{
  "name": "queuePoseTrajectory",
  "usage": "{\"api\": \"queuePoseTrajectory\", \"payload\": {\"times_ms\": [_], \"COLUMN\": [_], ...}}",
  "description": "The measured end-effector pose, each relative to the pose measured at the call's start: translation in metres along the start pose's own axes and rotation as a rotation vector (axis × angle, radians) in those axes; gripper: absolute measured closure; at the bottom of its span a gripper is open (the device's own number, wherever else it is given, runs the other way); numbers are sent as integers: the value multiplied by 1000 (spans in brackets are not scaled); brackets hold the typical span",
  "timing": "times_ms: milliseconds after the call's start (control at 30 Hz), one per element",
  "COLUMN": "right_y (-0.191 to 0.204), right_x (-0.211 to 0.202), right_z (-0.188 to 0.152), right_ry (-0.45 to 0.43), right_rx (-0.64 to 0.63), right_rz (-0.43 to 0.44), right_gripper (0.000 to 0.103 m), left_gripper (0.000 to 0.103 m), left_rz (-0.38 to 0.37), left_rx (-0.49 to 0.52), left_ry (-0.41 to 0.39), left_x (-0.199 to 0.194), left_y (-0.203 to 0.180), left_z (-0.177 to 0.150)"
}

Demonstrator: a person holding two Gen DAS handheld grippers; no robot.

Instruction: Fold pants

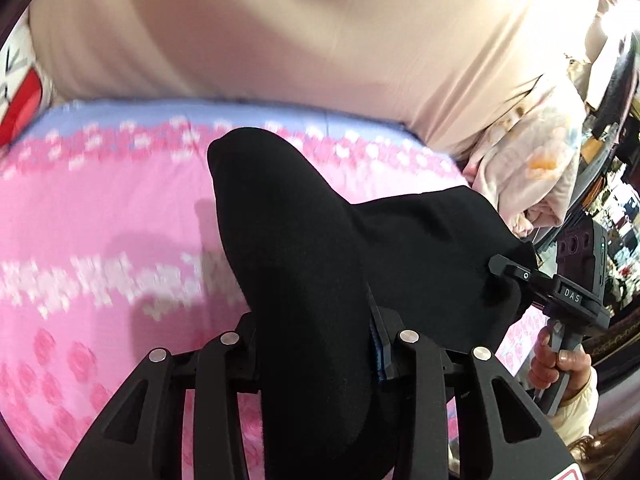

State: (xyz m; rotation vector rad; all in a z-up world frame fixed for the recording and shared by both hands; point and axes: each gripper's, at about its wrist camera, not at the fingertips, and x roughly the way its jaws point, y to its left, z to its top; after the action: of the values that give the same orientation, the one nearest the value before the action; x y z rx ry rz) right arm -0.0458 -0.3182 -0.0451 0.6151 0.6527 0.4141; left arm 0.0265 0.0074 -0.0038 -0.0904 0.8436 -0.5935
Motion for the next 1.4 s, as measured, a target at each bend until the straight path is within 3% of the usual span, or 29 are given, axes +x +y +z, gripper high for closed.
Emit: {"api": "queuePoseTrajectory", "payload": {"times_ms": [267, 467, 600, 900, 1200, 1267, 1367, 1400], "right_y": [31, 29, 11, -52, -115, -123, -130, -133], "right_x": [8, 47, 86, 178, 230, 233, 234, 229], "right_z": [75, 140, 172, 190, 168, 163, 156, 154], "right_ry": [-107, -164, -152, -57, 90, 115, 146, 143], "right_rx": [-141, -209, -208, -160, -64, -51, -53, -41], "right_rz": [13, -16, -22, -54, -100, -94, -111, -90], "right_gripper": [64, 64, 64, 64, 63, 59, 35, 33], "left_gripper": [69, 69, 69, 69, 66, 64, 50, 45], "left_rz": [49, 95, 134, 236, 270, 263, 272, 270], "left_rx": [95, 141, 151, 139, 108, 105, 104, 92], "left_ry": [-155, -235, -246, -149, 13, 27, 41, 46], "left_x": [-13, 15, 48, 147, 211, 213, 215, 215], "left_y": [-10, -1, 14, 63, 102, 107, 114, 116], "left_z": [65, 126, 155, 179, 153, 147, 138, 135]}}
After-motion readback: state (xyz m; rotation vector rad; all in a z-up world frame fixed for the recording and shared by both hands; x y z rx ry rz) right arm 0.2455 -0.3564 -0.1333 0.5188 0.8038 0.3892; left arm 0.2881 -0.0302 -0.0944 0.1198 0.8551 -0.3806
